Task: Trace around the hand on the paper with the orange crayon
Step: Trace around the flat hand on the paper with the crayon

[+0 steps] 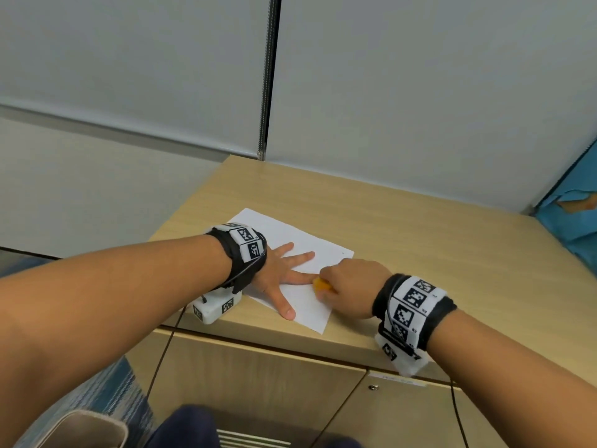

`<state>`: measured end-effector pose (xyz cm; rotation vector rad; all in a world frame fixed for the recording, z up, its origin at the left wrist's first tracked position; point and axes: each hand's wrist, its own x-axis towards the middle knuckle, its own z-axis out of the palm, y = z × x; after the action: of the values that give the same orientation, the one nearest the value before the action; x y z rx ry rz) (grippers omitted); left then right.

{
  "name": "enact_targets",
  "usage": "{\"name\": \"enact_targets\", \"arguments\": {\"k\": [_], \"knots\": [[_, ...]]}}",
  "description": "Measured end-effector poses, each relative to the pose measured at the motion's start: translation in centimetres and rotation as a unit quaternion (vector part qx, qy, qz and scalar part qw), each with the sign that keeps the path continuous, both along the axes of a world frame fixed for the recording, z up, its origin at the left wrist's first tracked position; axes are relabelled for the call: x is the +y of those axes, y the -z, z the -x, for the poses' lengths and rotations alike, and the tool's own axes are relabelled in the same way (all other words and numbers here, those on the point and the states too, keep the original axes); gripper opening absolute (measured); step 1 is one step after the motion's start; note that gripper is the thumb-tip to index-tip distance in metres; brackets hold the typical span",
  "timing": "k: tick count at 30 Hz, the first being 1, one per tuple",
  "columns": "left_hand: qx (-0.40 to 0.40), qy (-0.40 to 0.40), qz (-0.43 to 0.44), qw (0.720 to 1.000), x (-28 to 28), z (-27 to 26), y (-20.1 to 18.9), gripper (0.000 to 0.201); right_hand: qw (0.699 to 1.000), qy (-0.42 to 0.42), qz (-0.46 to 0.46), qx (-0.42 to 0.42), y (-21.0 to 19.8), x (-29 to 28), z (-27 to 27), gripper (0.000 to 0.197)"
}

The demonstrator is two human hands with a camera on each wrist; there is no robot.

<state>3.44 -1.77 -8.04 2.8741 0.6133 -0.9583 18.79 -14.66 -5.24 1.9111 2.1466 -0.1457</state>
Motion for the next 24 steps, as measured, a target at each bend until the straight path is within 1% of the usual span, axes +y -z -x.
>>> {"name": "enact_targets", "arguments": {"k": [3,4,7,9,11,14,18,20,21,22,24], "knots": [[-0.008,-0.006,0.004,1.0,0.0,0.2,0.1,0.096,0.997,-0.074,0.004,0.01,0.6,-2.1,2.5,0.032],[-0.011,-0.008,0.005,1.0,0.0,0.2,0.1,0.095,0.997,-0.081,0.004,0.006,0.6,-2.4,2.8,0.029],[-0.016,-0.01,0.01,1.0,0.0,0.4,0.2,0.094,0.999,-0.046,0.024,0.0,0.0,-1.5,1.3,0.029],[-0.016,-0.012,0.008,1.0,0.1,0.4,0.2,0.093,0.999,-0.031,0.009,-0.008,-0.3,-1.0,0.8,0.031],[-0.014,-0.013,0.005,1.0,0.0,0.4,0.2,0.092,0.999,-0.049,0.001,-0.006,-0.1,-1.3,1.4,0.031],[-0.009,-0.013,-0.003,1.0,-0.2,0.4,0.0,0.094,0.996,-0.086,0.014,0.001,0.1,-2.3,3.1,0.03],[-0.012,-0.017,0.011,1.0,-0.1,0.5,0.0,0.098,0.998,-0.045,0.038,0.009,-0.3,-1.1,1.7,0.031],[-0.012,-0.016,0.007,1.0,-0.1,0.5,0.0,0.102,0.999,-0.022,0.028,-0.009,-0.4,-0.4,0.2,0.032],[-0.013,-0.014,0.004,1.0,-0.2,0.5,-0.1,0.102,1.0,-0.006,0.021,-0.001,-0.4,-0.2,-0.6,0.031],[-0.016,-0.014,0.002,1.0,-0.3,0.5,-0.1,0.101,0.999,0.012,0.015,0.029,-0.5,-0.1,-1.4,0.03],[-0.028,-0.011,0.004,1.0,-0.5,0.7,-0.1,0.1,0.989,0.058,-0.006,0.134,-0.7,-0.2,-3.1,0.034]]}}
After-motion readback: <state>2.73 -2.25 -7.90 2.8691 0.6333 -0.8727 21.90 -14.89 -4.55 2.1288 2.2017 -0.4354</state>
